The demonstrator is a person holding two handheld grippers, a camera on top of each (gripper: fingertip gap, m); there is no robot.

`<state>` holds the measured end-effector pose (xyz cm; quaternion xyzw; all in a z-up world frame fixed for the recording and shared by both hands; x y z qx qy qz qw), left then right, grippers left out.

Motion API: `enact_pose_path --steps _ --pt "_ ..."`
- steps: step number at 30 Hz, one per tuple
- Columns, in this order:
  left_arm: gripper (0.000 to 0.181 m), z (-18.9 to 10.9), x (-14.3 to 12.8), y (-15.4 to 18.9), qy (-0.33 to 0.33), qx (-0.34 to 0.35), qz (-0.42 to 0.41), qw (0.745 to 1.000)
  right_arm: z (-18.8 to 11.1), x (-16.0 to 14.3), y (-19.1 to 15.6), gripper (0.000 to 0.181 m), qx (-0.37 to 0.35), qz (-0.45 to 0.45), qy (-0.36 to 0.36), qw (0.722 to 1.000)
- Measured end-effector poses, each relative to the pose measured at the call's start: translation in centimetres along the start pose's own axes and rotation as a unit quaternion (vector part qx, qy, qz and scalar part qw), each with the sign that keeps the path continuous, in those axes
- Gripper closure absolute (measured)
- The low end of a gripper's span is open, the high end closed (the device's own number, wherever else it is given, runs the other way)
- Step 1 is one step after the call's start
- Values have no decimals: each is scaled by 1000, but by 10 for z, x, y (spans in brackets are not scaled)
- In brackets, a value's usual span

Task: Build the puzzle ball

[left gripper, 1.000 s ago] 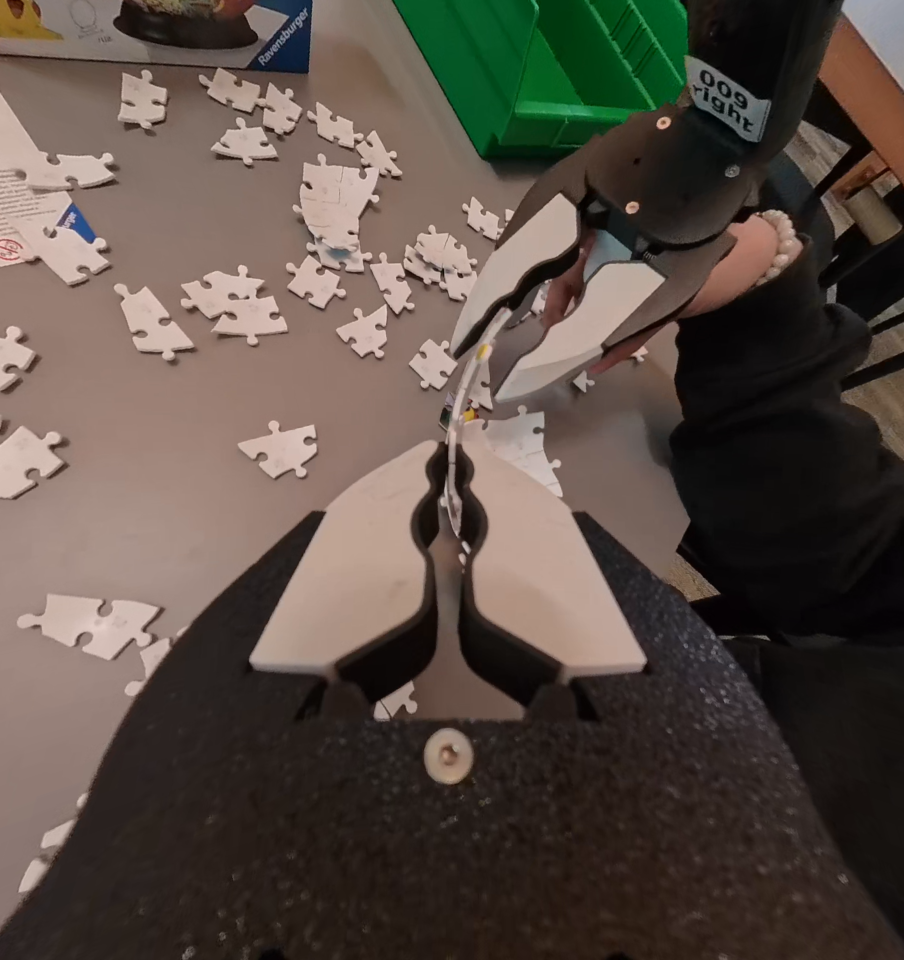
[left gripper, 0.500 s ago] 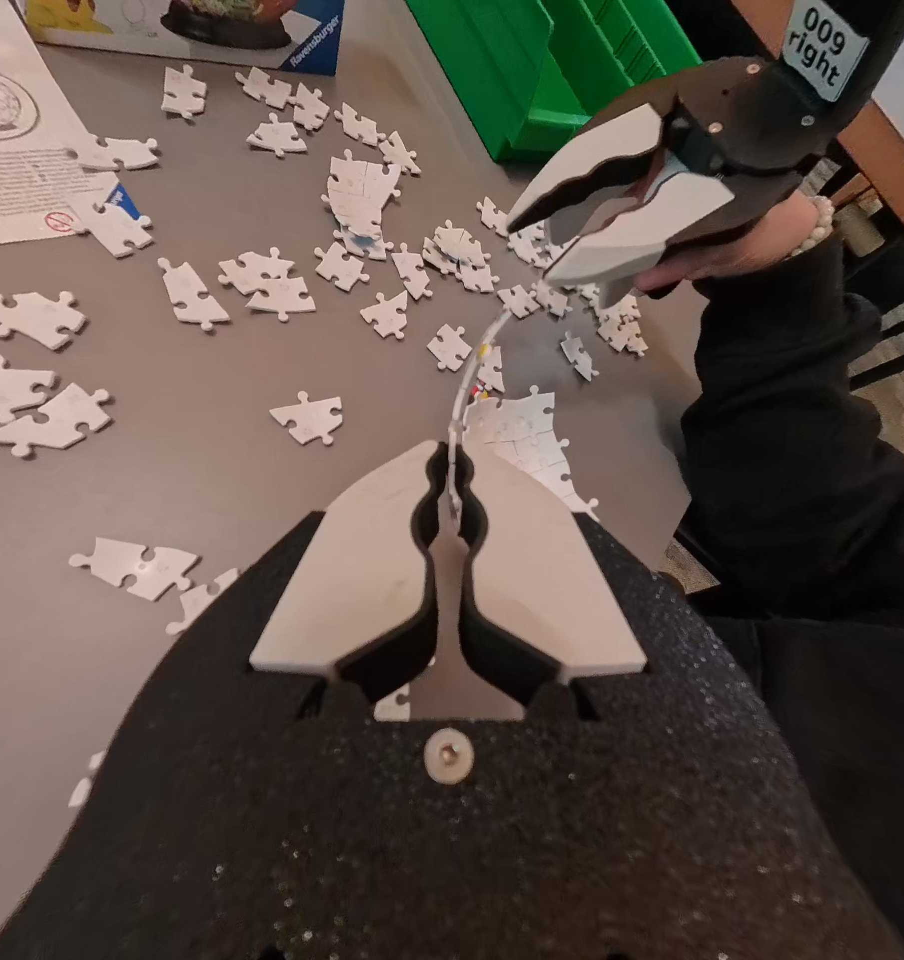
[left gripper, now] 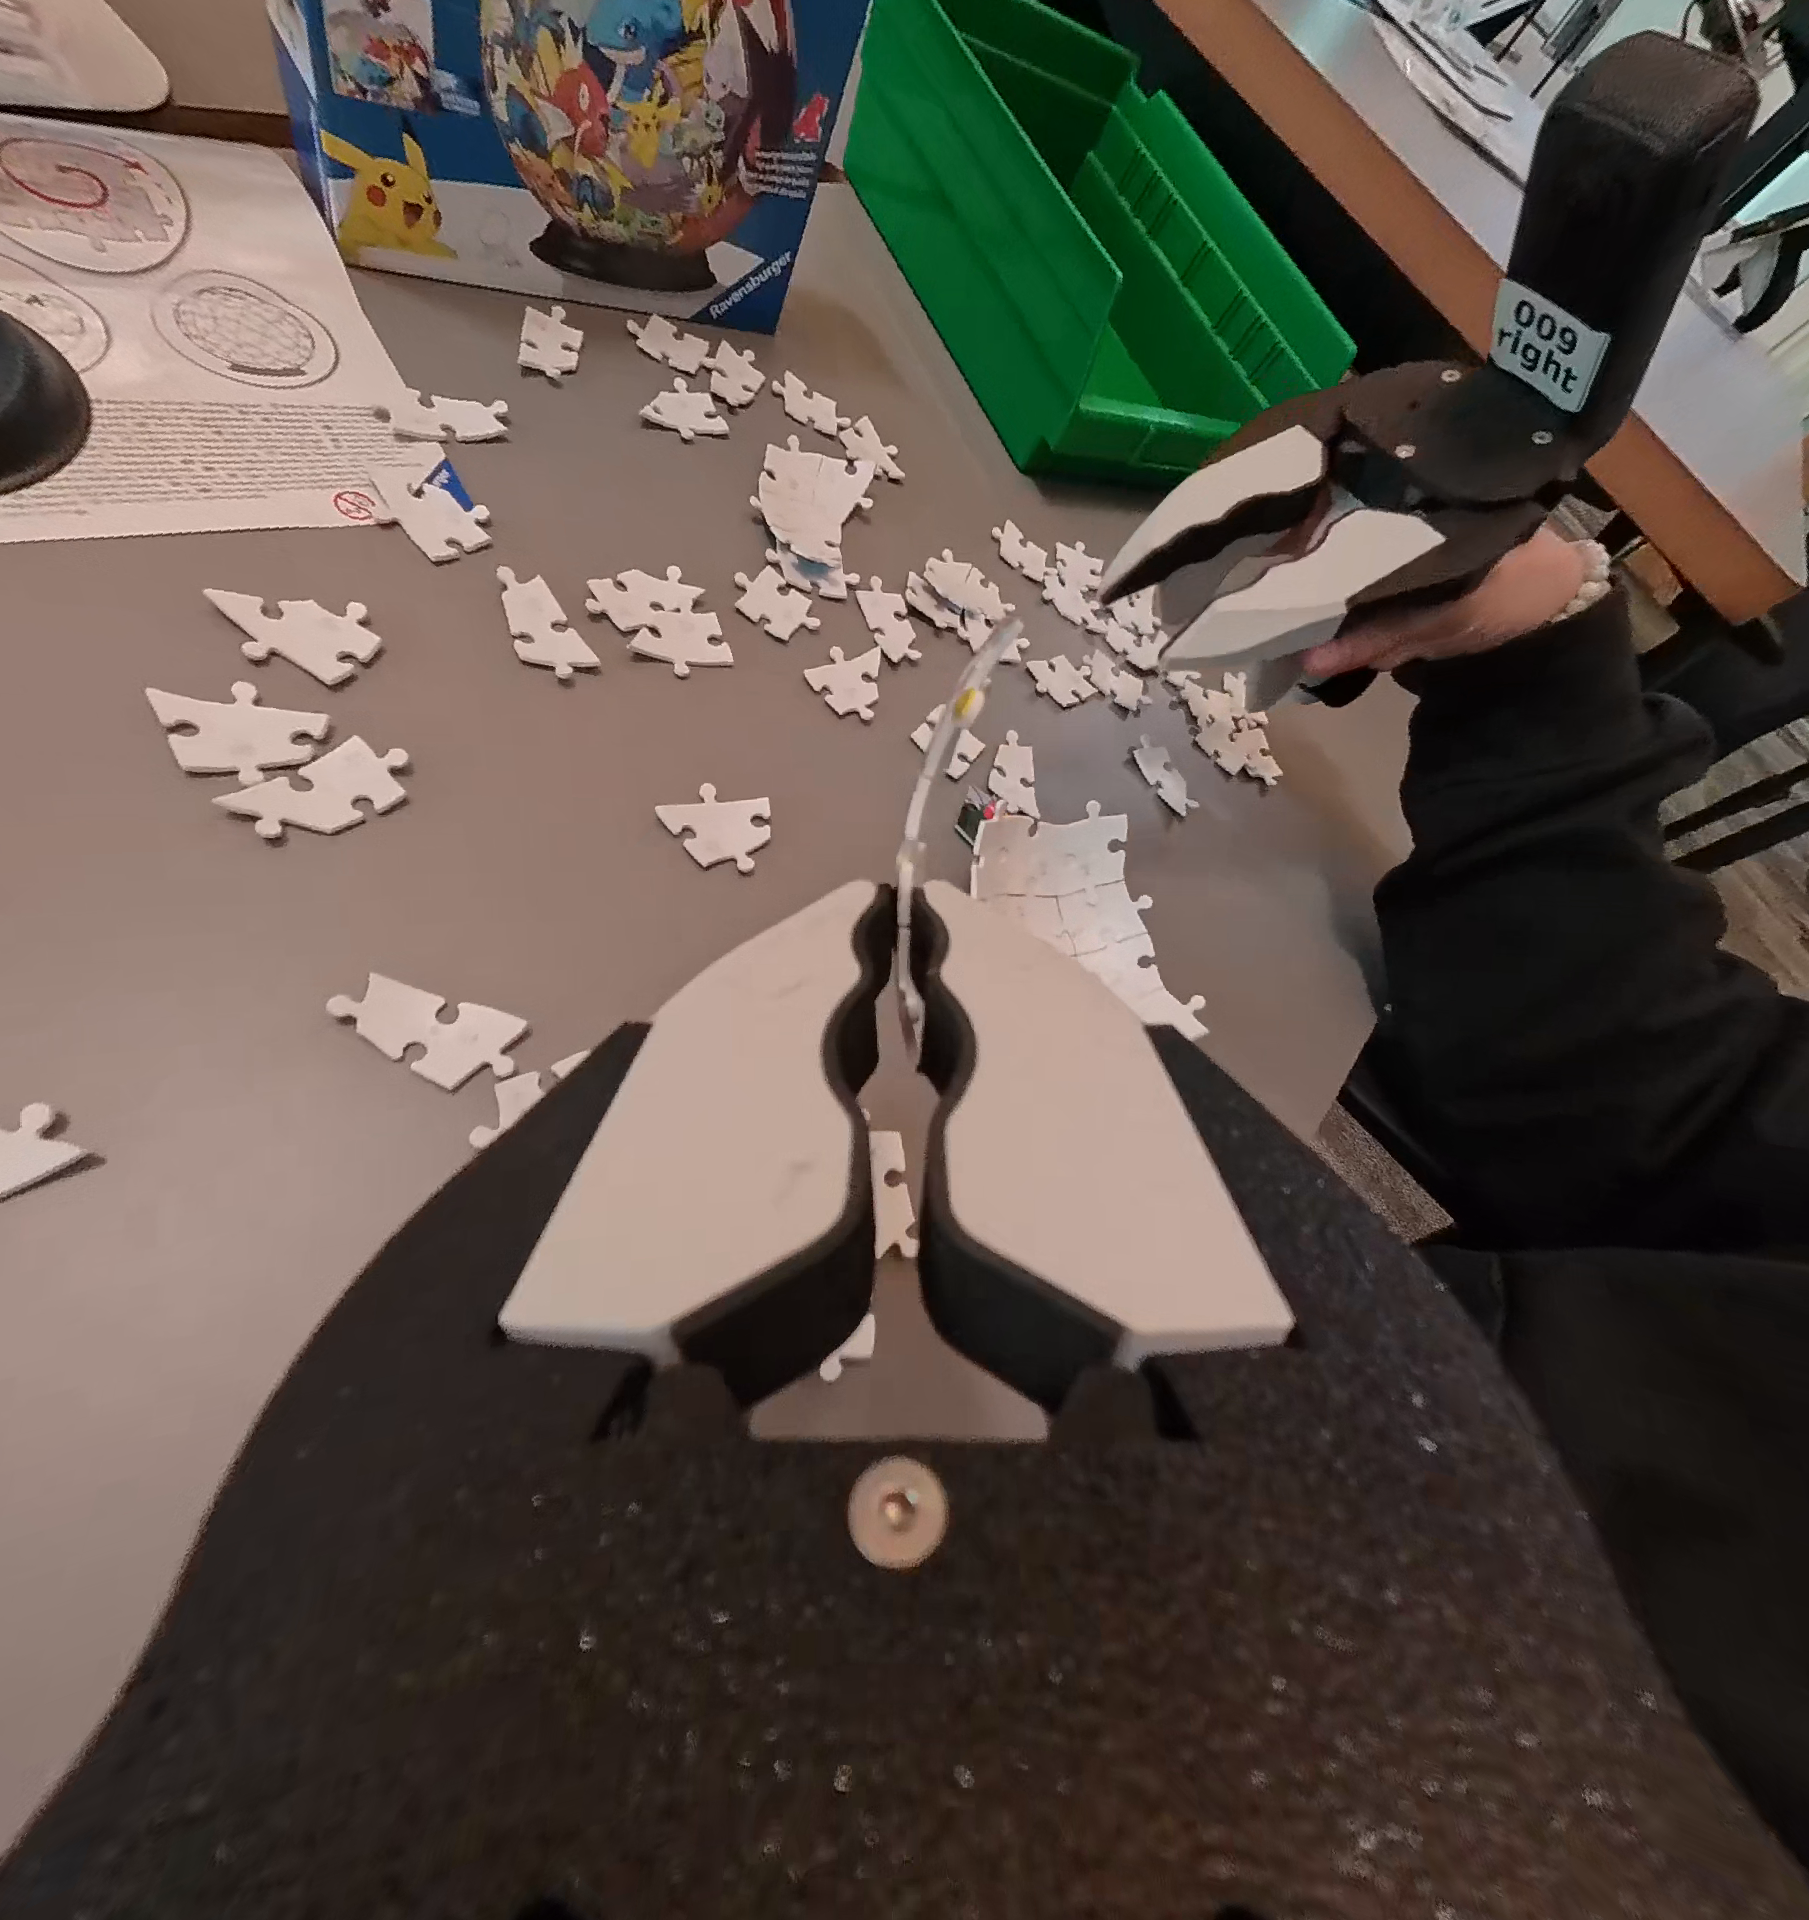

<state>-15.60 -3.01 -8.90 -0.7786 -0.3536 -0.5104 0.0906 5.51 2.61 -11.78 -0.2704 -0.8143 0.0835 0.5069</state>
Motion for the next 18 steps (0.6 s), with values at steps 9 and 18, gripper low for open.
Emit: enact_pose_path --steps 9,18 --pt "179 23 -9 2 -9 -28 -7 1000 5 -24 12 148 -8 18 -68 997" --pt "179 34 3 1 67 -69 -26 995 22 -9 9 148 25 18 -10 999"
Point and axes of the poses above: each gripper's, where its closed fingertips meet, z out along the fingers, x out of its top, y = z × x across the jaws, the point moved 3 cm from there along -z, back along the fingers, and after that the axes turned 14 degrees about z, right-handed, at the moved point
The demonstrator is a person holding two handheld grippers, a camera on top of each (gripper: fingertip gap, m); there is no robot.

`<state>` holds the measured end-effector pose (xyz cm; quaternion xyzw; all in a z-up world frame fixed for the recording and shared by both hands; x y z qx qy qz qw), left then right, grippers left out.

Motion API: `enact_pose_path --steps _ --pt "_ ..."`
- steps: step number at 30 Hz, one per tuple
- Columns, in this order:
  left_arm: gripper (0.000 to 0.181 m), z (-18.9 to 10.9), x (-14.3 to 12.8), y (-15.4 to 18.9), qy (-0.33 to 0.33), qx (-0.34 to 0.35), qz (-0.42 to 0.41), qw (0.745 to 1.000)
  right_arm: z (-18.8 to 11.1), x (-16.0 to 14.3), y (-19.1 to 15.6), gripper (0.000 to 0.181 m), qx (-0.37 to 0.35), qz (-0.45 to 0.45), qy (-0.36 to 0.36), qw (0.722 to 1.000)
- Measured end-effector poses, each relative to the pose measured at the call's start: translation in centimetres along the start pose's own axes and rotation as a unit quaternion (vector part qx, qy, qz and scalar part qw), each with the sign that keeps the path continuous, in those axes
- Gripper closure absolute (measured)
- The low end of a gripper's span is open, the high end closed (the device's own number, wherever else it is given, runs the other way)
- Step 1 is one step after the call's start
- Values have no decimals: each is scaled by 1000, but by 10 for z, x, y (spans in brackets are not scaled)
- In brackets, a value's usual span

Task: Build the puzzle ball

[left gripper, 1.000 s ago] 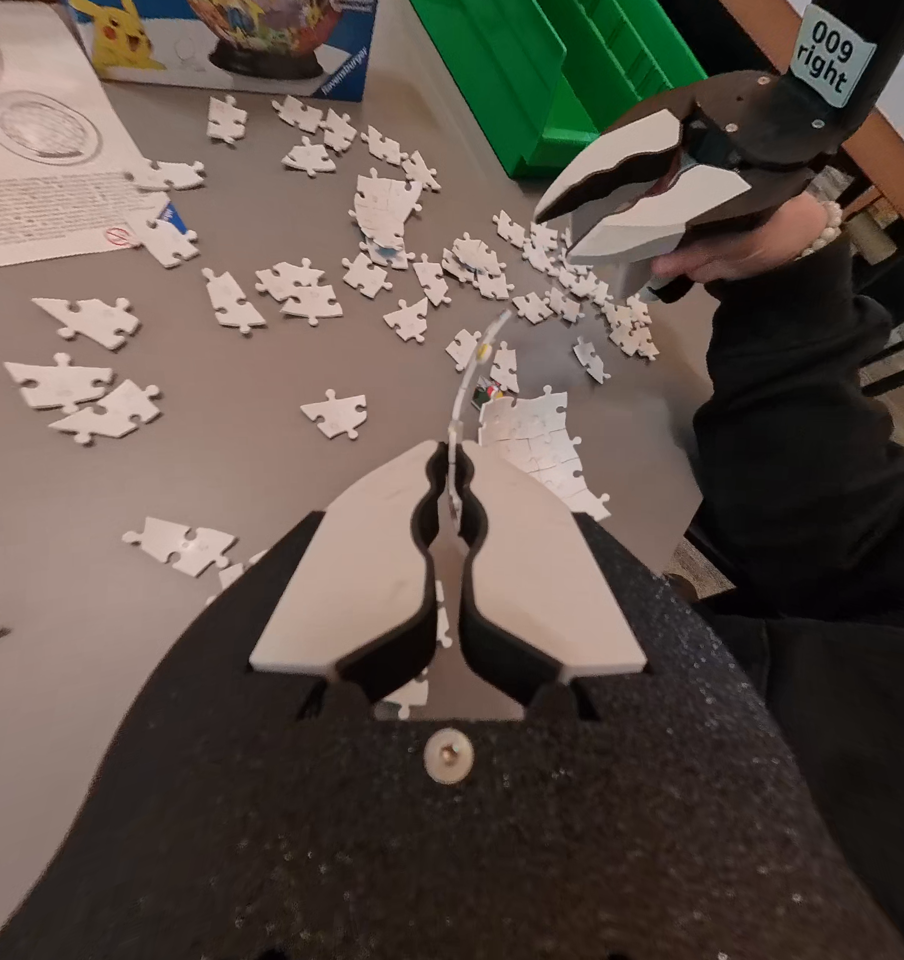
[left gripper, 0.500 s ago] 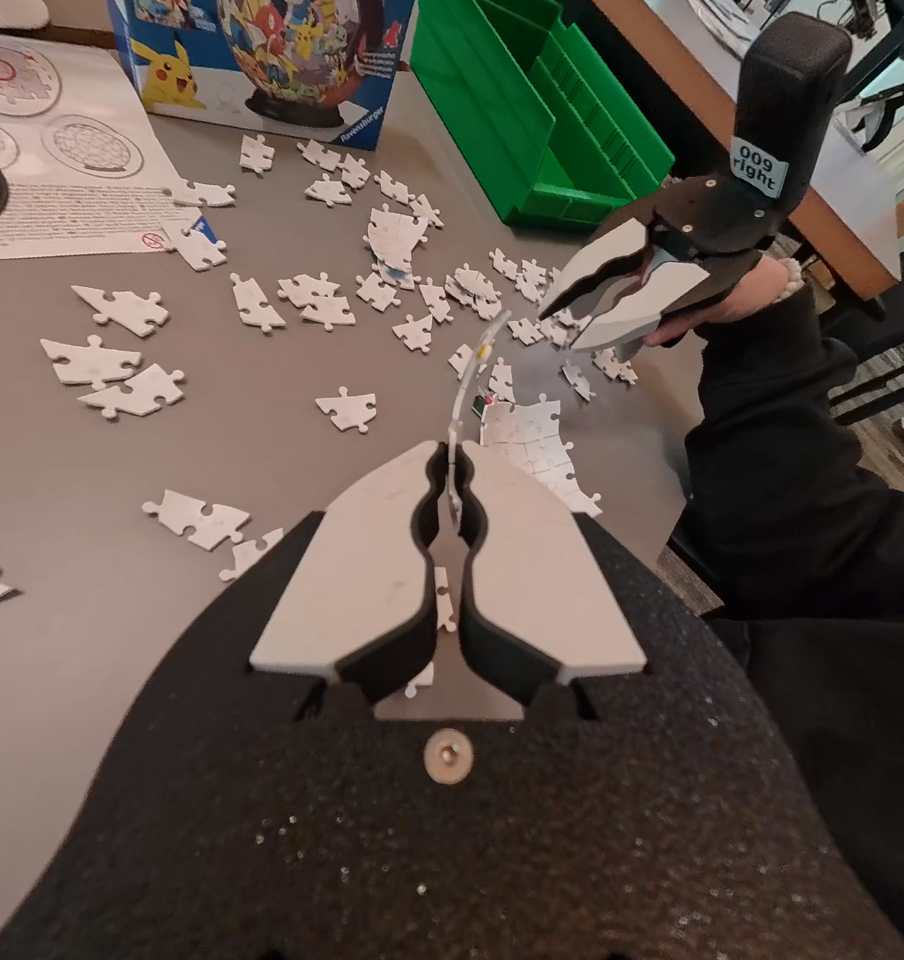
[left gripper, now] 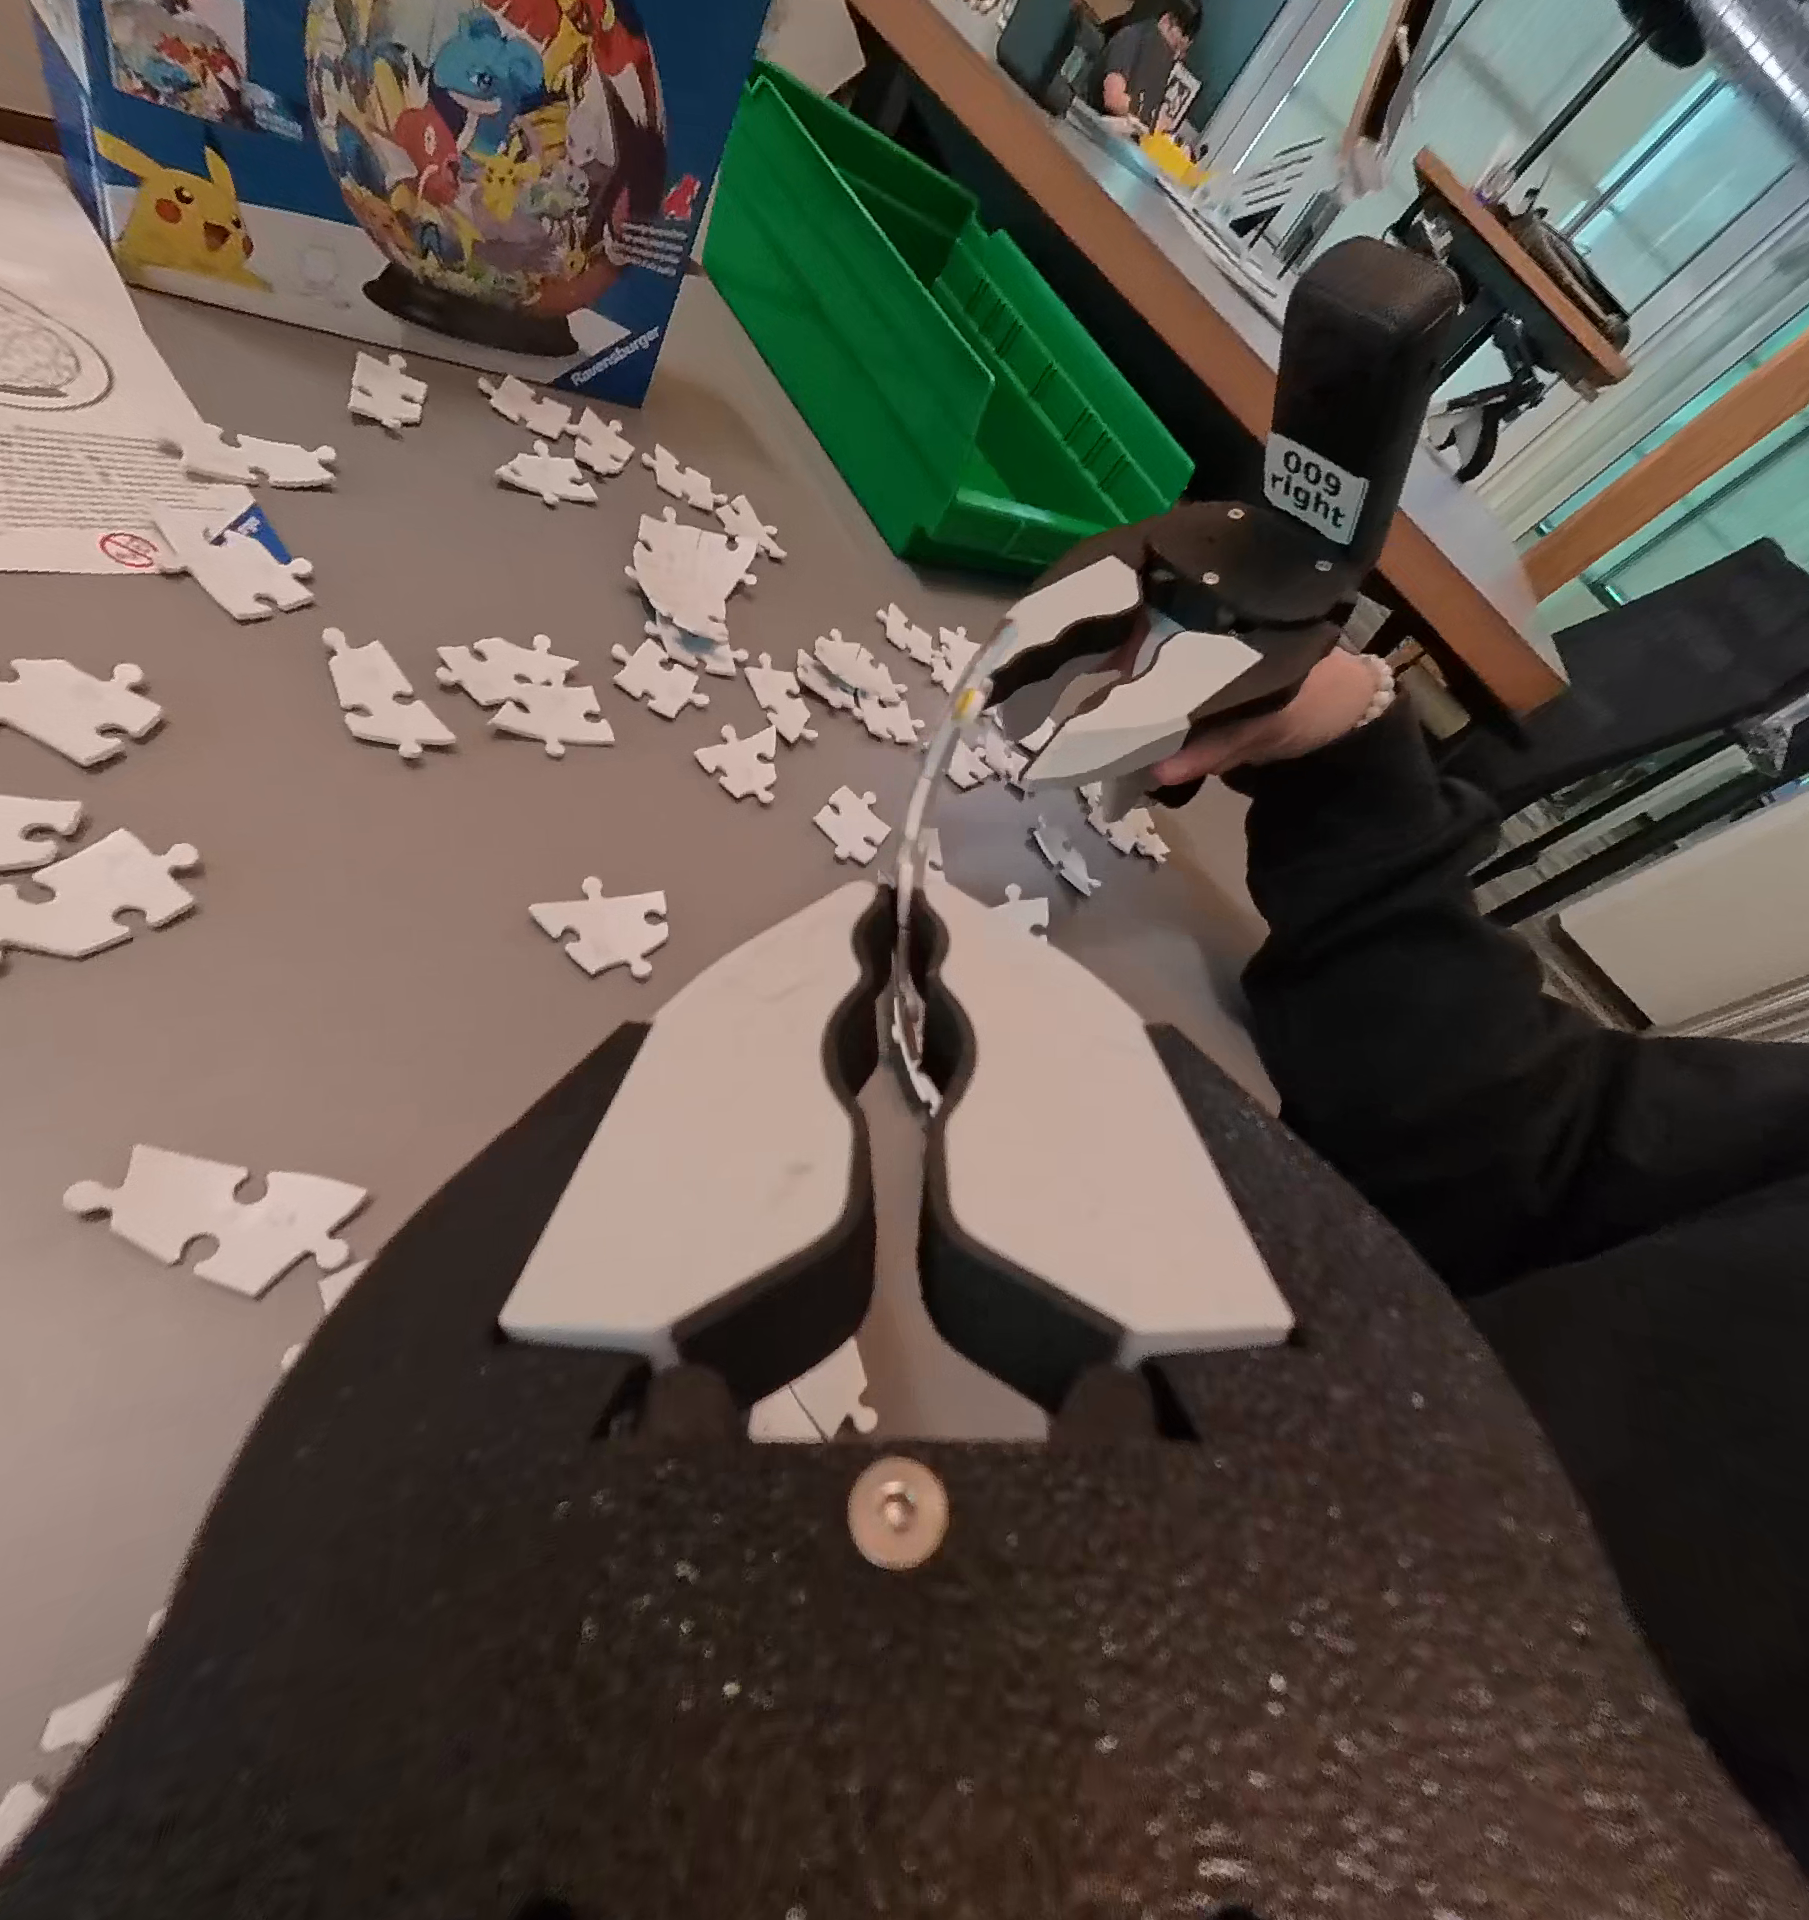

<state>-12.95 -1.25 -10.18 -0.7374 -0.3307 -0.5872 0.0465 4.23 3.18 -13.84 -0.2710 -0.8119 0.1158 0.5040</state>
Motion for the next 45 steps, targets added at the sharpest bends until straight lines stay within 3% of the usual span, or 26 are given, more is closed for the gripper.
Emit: enact_pose_path --steps 6,10,13,20,25,45 --pt "179 2 -2 -2 10 -7 -17 1000 -6 7 -6 146 -17 6 28 999" --pt "179 8 -4 -2 0 -11 -17 1000 -8 16 -13 143 -2 81 146 986" --pt "179 14 -5 2 2 -26 -21 999 -8 10 -15 140 18 76 105 991" --pt "179 21 -4 9 18 -51 -47 997 -16 5 -8 136 11 86 96 992" --pt "179 19 3 10 42 -63 -64 995 -15 8 -19 141 58 102 104 988" --pt "179 18 0 13 44 -62 -64 995 1 -1 -18 139 18 66 45 997"
Point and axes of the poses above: each gripper's, where its closed fingertips meet, z out along the fingers, x out of its top, y = z × x across the jaws, the point moved 3 cm from there along -z, back along the fingers, and after that the axes turned 14 degrees about z, right-handed, at the moved point
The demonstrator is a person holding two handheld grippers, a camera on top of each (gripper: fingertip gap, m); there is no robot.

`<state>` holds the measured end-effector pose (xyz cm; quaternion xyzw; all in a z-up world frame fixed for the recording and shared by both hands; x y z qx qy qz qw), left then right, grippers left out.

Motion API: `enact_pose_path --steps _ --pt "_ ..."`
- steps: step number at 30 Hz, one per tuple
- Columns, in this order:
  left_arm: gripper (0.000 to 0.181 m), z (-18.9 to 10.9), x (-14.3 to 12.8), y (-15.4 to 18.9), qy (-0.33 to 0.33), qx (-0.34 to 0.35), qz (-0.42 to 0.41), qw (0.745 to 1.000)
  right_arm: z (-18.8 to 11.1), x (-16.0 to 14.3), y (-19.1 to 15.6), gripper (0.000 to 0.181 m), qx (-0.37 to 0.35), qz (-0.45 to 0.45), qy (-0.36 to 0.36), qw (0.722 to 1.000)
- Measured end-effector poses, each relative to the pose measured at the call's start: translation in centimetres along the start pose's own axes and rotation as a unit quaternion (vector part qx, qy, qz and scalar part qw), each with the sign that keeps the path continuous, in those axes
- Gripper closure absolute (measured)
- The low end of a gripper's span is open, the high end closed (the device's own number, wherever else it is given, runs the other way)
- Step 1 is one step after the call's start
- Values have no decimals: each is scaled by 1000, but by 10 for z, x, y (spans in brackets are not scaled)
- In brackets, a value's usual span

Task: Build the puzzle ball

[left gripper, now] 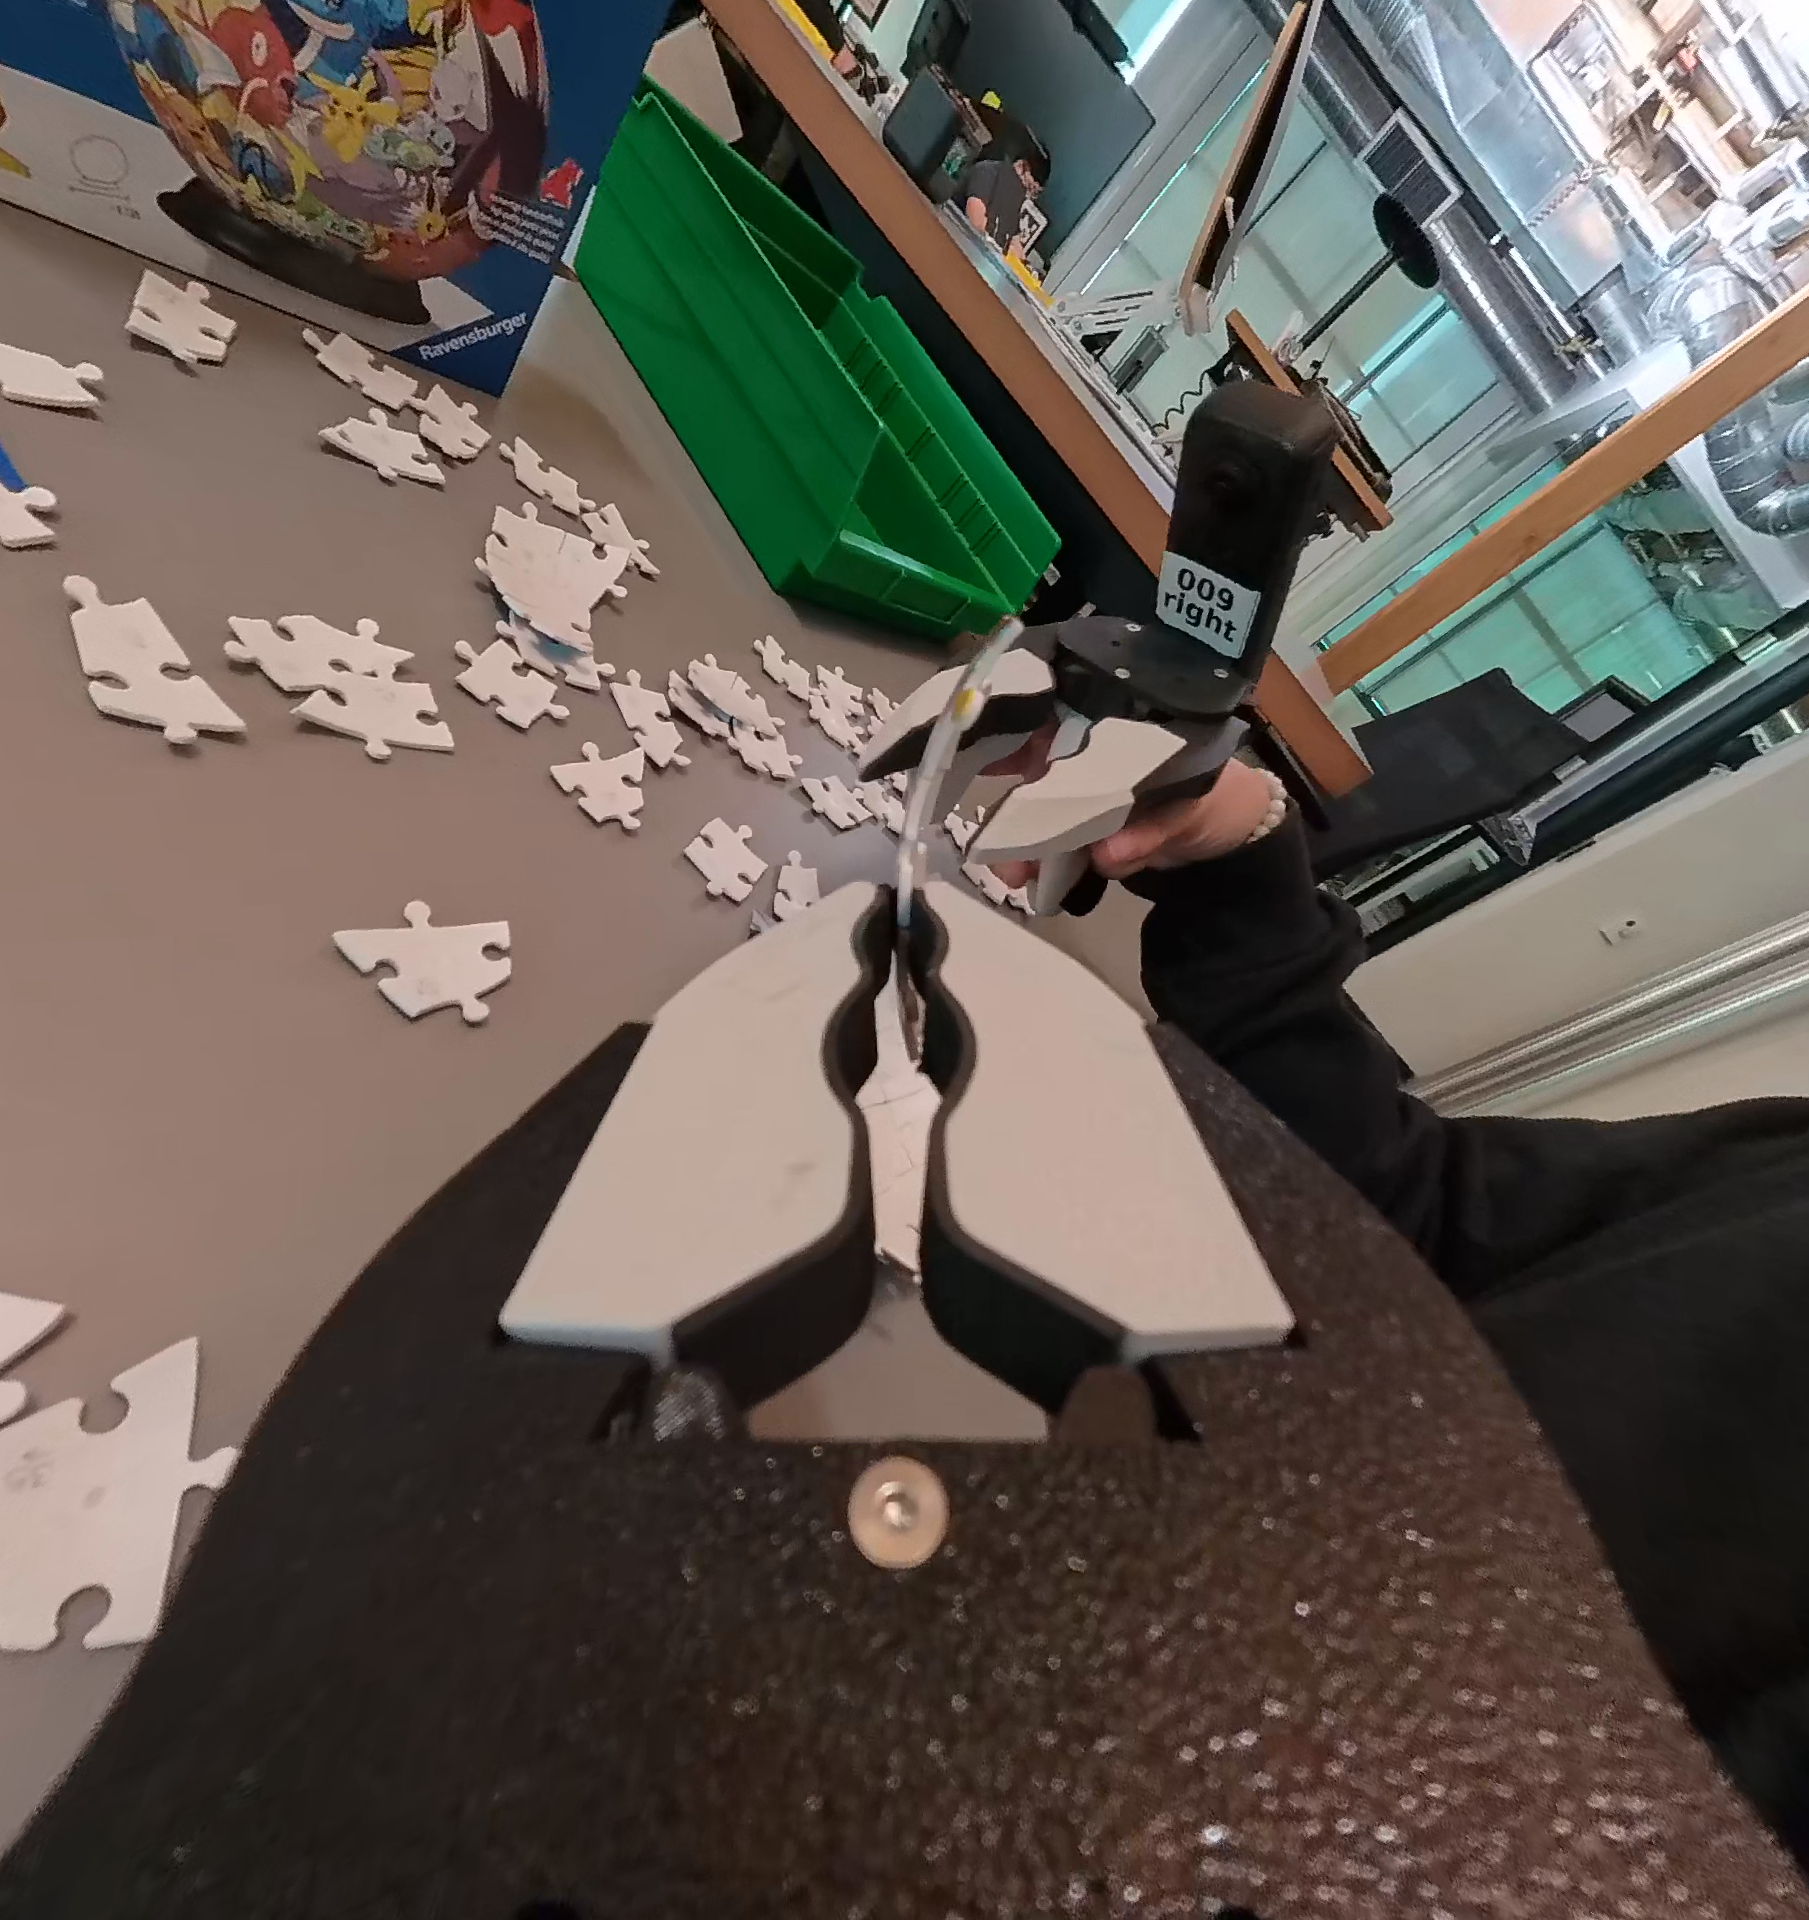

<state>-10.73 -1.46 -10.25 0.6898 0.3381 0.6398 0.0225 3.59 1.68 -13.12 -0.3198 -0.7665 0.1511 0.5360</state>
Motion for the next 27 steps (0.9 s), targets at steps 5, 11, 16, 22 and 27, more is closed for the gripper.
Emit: enact_pose_path --steps 5,11,16,22,27 --pt "179 -2 3 0 8 -1 -4 1000 -1 3 -3 139 5 -4 9 1000" --pt "179 -3 2 2 9 -5 -5 1000 0 2 0 139 4 4 7 1000" --pt "179 0 0 4 4 -7 -7 1000 4 -6 -4 136 5 -9 -25 1000" --pt "179 0 -2 4 -7 6 4 1000 7 -11 -1 136 -9 -10 -47 999" --pt "179 0 -3 2 -15 17 12 1000 13 -11 0 137 -18 -19 -51 998"
Point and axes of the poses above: each gripper's, where its closed fingertips meet, z out along the fingers, x out of its top, y = z × x across the jaws, the point moved 3 cm from there along -z, back along the fingers, and after that the axes turned 14 degrees about z, right-handed, at the moved point
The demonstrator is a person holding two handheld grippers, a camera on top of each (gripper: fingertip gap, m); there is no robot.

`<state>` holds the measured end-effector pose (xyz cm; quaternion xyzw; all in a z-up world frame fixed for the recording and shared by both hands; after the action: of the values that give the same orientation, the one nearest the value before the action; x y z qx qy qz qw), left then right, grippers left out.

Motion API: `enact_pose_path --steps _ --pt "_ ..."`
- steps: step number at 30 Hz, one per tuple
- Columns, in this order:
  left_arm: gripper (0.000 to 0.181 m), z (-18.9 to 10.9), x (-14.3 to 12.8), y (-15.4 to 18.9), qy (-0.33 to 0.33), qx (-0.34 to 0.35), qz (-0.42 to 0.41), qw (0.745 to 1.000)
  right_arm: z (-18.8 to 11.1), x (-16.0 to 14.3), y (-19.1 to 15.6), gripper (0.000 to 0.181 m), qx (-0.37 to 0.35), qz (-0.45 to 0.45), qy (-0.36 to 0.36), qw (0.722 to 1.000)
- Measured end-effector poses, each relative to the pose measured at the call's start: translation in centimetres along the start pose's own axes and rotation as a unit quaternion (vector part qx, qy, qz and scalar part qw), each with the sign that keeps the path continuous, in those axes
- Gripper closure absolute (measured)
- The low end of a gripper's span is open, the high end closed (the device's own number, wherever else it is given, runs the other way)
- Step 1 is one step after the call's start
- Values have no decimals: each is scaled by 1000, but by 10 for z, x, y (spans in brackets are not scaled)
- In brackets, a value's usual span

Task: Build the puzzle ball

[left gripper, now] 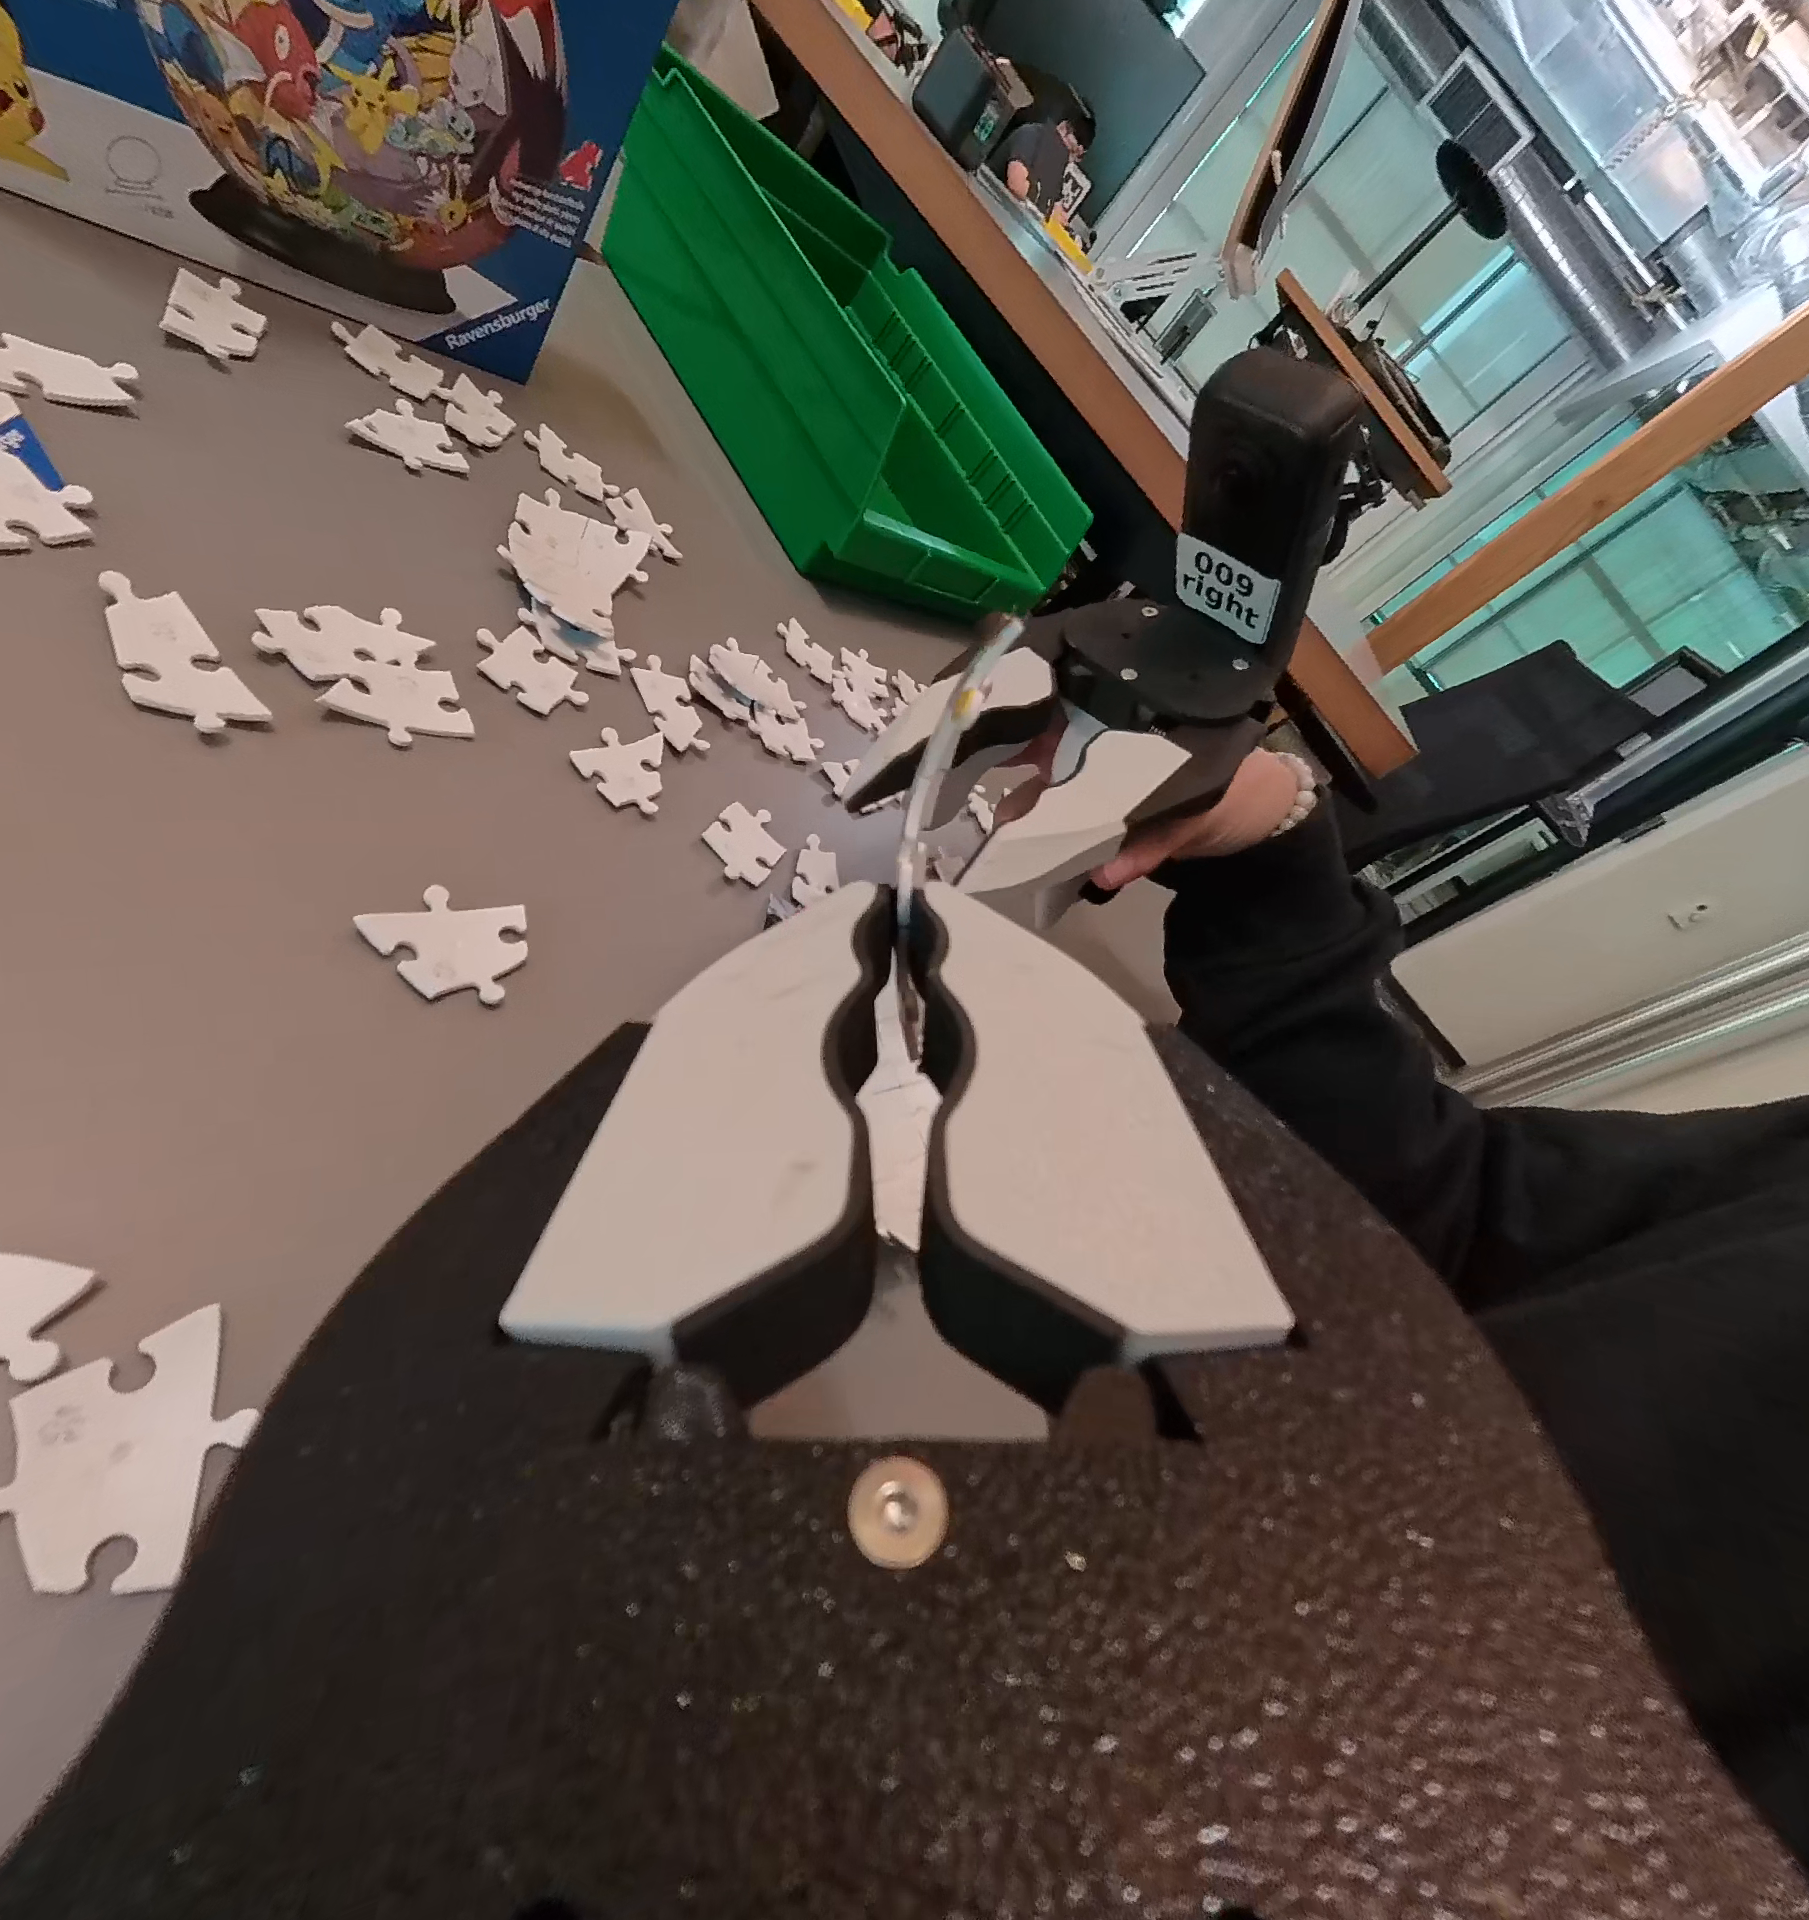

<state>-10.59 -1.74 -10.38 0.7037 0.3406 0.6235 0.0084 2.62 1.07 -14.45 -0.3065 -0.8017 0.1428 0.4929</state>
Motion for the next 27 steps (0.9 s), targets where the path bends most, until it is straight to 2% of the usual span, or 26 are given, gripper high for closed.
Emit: enact_pose_path --steps 14,21,27 --pt "179 3 -4 1 -13 1 2 1000 1 -1 6 136 -29 -10 -9 999" --pt "179 0 5 5 -23 -2 12 1000 -6 11 0 137 -17 -8 29 999" --pt "179 -6 6 11 -3 -1 14 1000 -12 12 0 137 -22 -11 33 999"
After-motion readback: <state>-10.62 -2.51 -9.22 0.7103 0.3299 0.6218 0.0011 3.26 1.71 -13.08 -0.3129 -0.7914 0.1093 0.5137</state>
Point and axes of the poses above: each gripper's, where its closed fingertips meet, z out along the fingers, x out of its top, y = z × x across the jaws, the point moved 3 cm from there along -z, back along the fingers, and after that the axes turned 14 degrees about z, right-handed, at the moved point
